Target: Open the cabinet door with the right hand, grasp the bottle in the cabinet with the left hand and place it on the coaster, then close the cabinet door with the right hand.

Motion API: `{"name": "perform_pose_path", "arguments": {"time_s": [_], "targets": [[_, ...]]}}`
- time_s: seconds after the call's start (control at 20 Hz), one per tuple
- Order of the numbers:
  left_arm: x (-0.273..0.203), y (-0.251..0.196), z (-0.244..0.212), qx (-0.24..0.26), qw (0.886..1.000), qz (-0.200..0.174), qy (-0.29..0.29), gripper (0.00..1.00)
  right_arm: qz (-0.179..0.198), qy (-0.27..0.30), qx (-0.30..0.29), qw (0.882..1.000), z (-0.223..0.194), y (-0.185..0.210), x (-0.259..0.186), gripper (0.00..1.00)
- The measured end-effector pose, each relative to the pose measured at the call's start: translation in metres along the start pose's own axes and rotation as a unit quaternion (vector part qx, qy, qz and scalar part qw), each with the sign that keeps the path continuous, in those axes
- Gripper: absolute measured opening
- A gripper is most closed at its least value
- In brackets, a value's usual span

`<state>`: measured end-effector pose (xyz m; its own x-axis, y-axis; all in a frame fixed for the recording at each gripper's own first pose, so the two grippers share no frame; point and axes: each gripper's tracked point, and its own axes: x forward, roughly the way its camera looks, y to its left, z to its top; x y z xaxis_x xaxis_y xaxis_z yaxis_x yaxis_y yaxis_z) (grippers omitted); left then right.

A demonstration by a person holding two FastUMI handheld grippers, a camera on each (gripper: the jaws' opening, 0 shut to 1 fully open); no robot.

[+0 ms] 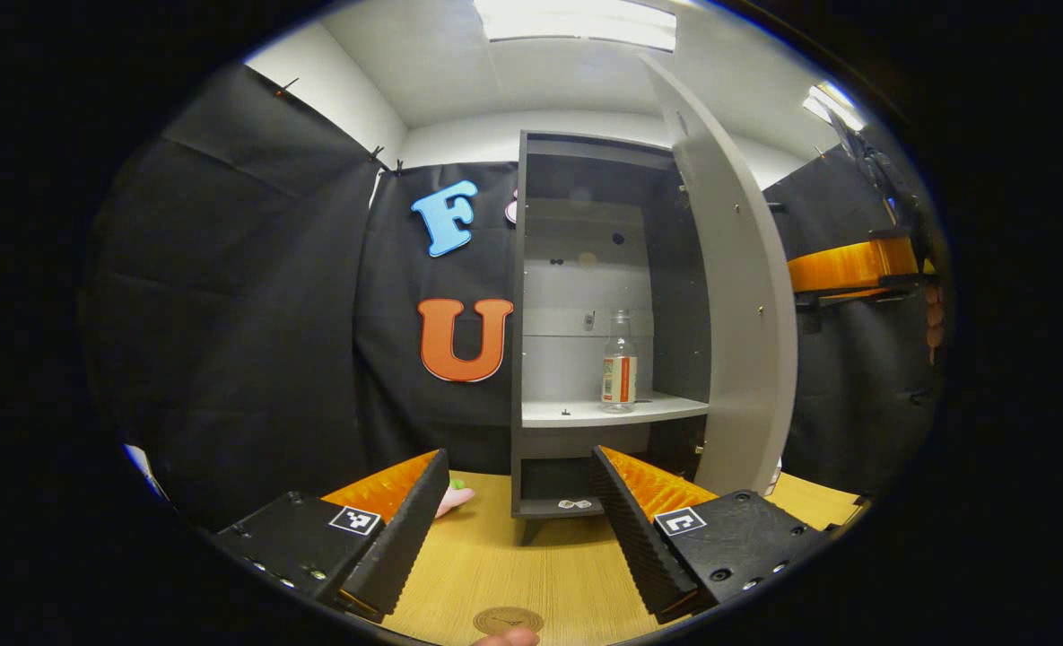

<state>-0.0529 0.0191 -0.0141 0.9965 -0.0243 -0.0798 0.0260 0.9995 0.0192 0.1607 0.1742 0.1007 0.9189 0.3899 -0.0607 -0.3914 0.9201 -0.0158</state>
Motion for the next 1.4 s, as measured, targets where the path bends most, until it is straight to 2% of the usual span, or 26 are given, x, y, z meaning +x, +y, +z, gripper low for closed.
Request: {"name": "perform_pose_path", "arguments": {"time_s": [0.35,0.5,0.7,1.1,1.25,1.4], "targets": [[0.005,-0.021,0.0,0.002,1.0,-0.022,0.001,0.95,-0.105,-0.008,-0.005,0.994,0.0,-0.043,-0.019,0.2],[0.006,-0.03,-0.002,0.0,0.999,-0.033,0.004,0.95,-0.157,-0.013,0.007,0.987,0.0,-0.06,-0.026,0.13],[0.007,-0.038,0.001,0.002,0.999,-0.042,0.003,0.95,-0.204,-0.018,-0.008,0.979,0.001,-0.083,-0.034,0.07],[0.014,-0.055,0.011,0.003,0.999,-0.052,-0.005,0.95,-0.192,-0.025,0.024,0.981,-0.001,-0.083,-0.038,0.04],[0.02,-0.057,0.017,0.006,0.999,-0.048,-0.014,0.95,-0.2,-0.034,0.011,0.979,0.001,-0.089,-0.042,0.04],[0.025,-0.064,0.019,0.004,0.999,-0.051,-0.014,0.95,-0.177,-0.034,0.017,0.984,-0.001,-0.083,-0.043,0.06]]}}
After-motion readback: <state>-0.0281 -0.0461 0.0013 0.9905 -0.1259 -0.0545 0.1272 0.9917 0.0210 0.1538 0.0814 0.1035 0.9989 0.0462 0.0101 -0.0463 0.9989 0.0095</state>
